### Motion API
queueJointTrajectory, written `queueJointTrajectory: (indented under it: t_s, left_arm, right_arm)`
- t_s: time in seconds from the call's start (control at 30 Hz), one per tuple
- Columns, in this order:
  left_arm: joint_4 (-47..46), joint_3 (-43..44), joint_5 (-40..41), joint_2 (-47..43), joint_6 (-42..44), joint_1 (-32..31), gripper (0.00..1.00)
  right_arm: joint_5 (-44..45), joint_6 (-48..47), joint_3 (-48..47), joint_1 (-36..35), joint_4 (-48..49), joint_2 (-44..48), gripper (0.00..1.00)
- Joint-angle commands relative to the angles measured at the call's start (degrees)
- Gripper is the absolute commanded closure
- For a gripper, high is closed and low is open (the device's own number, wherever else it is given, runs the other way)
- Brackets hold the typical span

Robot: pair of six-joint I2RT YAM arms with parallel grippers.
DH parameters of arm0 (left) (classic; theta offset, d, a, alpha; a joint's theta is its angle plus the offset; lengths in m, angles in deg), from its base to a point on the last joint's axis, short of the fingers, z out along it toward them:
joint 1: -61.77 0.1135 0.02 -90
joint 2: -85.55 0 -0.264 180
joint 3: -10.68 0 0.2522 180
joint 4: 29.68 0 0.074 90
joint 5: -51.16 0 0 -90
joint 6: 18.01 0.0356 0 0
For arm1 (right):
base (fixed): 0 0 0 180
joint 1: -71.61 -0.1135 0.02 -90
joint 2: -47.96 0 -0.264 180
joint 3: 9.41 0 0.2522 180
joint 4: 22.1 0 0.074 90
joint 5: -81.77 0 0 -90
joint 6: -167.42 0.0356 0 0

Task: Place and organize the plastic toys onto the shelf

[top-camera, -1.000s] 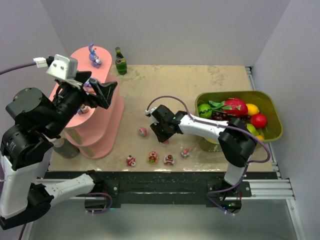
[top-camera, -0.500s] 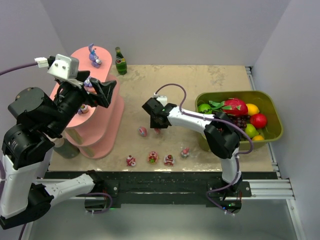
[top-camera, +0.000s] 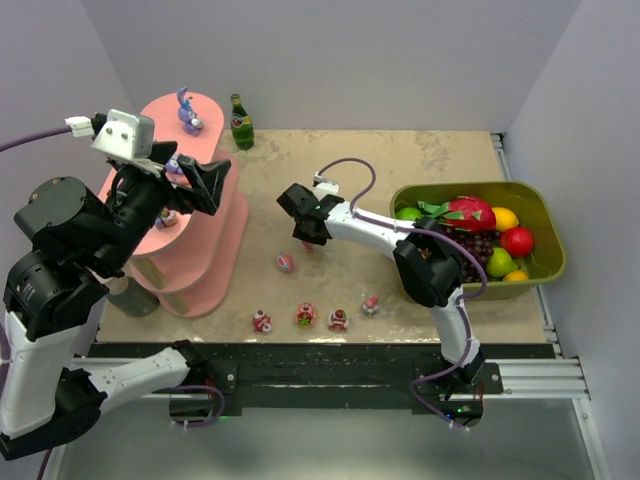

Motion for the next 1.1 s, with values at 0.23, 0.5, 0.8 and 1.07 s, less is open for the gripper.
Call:
queueJointTrajectory:
  t_s: [0.23,0.5,0.8,1.07]
  left_arm:
    - [-2.16,0.93,1.45,-0.37,1.46,0.25,0.01]
    - [-1.36,1.63,2.42,-0.29,1.37,0.16,0.01]
    - [-1.19,2.24,2.68,-0.11,0.93,0.25,0.01]
    - [-1.01,2.69,3.03,-0.11,0.76,0.25,0.01]
  right_arm:
    - [0.0,-4.56,-1.12,0.17,2.95,4.91,0.26]
    - [-7.11,-26.87,7.64,1.84,14.52,12.38,0.18]
    - [-33.73,-50.54,13.03,4.13,20.54,18.81,0.18]
    - [-21.92,-40.97,13.29,-0.97,20.8,18.28,0.21]
